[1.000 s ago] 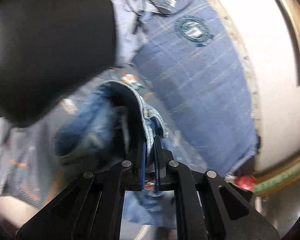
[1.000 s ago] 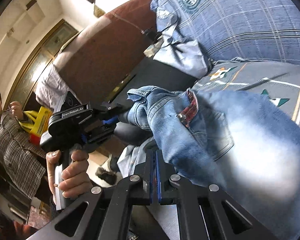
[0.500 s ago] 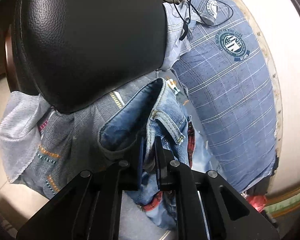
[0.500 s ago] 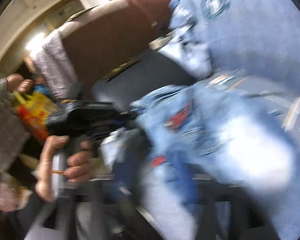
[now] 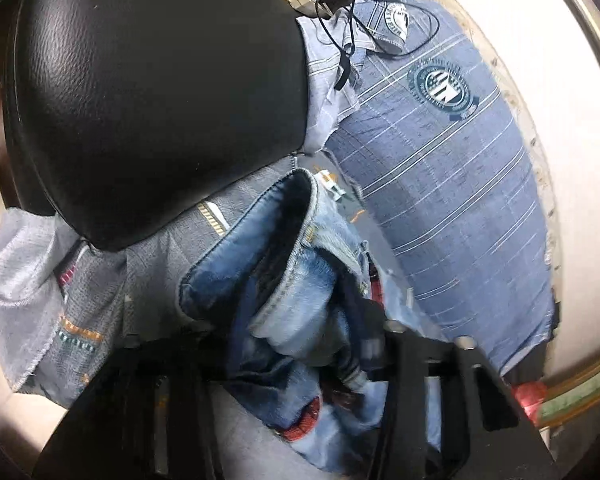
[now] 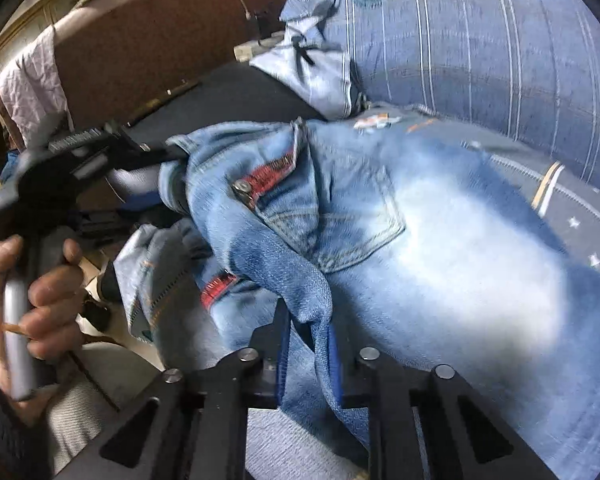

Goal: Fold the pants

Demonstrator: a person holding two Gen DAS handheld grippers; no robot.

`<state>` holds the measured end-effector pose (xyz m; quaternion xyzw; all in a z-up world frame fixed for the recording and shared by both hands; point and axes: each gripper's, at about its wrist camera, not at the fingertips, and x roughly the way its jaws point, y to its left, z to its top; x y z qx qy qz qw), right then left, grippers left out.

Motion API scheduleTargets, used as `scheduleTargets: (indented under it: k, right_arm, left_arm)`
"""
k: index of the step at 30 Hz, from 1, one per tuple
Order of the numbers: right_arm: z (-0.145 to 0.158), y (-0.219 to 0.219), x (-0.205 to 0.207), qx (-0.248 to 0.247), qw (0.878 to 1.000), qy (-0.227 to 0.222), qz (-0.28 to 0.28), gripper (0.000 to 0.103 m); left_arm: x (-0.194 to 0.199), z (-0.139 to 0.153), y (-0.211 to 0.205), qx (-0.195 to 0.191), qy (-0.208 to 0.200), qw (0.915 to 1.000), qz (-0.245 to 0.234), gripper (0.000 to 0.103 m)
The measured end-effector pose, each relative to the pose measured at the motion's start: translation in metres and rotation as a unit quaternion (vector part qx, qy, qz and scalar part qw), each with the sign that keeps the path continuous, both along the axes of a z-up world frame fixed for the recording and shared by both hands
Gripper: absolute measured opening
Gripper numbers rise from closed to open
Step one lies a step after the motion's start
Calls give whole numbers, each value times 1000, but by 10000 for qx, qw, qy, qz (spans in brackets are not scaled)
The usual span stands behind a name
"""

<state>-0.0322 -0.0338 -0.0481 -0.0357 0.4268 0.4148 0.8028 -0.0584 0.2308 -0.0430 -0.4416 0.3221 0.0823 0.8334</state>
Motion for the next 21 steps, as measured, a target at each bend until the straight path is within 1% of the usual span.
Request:
scheduleTargets:
  k: [1, 2, 3, 4, 5, 6, 7, 8, 9, 10, 11, 12, 13, 14, 15, 16, 17, 18, 19, 21]
  right_arm:
    - [7, -4, -3, 103, 9999, 37, 11, 14]
    - [12, -5, -3, 167, 9998, 52, 26, 13]
    - [17, -7, -4, 205, 9998, 33, 33, 12]
    - [20, -7, -5, 212, 9998, 14, 45, 11]
    - [21, -10, -6, 238, 9997, 14, 65, 11]
    - [22, -10, -6, 305, 9995, 40, 82, 11]
    - [24, -12, -7, 388, 9992, 67, 112, 10]
    - [26, -13, -9, 459, 9988, 83, 152, 11]
    - [27, -12, -10, 443, 9989, 75, 159, 11]
    - [26, -11, -11, 392, 9991, 85, 153, 10]
    - [21, -8, -10, 330, 9992, 142, 168, 11]
    - [10, -3, -9, 217, 9990, 310, 226, 11]
    - [-1, 1, -8, 124, 9986, 442, 243, 11]
    - [-14, 5, -5, 19, 9980, 575, 244, 11]
    - [-32, 9, -2, -129, 9971, 712, 229, 11]
    - [-39, 10, -1, -143, 9968, 757, 206, 11]
    - [-38, 5, 1, 82, 9965, 812, 169, 11]
    - [-35, 3, 4, 181, 9953, 940, 151, 11]
    - [-31, 1, 7, 244, 9943, 1024, 147, 11]
    - [-16, -7, 9, 465, 9934, 1041, 126, 13]
  left_arm:
    - [0, 1, -2, 40, -15, 10000, 3, 16]
    - [-5, 4, -2, 76, -138, 9999, 65, 12]
    - [-10, 8, -2, 115, -320, 9993, 168, 12]
    - [-23, 19, -2, 196, -750, 9966, 283, 12]
    - [-28, 24, -3, 297, -913, 9949, 305, 12]
    - [-31, 28, -6, 470, -955, 9938, 322, 12]
    - [-28, 28, -10, 629, -799, 9944, 285, 12]
    - [-26, 25, -11, 673, -663, 9952, 255, 12]
    - [-22, 21, -11, 714, -455, 9961, 262, 12]
    - [-18, 14, -8, 676, -188, 9969, 346, 12]
    - [-15, 8, -3, 541, -35, 9977, 397, 12]
    - [-13, 2, 1, 407, 100, 9982, 427, 13]
    - [-10, -6, 6, 222, 323, 9981, 481, 15]
    - [-7, -12, 9, 112, 569, 9969, 531, 17]
    - [-6, -15, 10, 76, 663, 9963, 545, 17]
    - [-6, -15, 11, 56, 618, 9967, 530, 21]
    - [-7, -13, 9, 77, 549, 9972, 500, 25]
    - [-9, -9, 7, 146, 448, 9977, 484, 32]
    - [-11, -5, 5, 233, 362, 9978, 496, 36]
    - [-14, 5, -2, 443, 197, 9975, 511, 39]
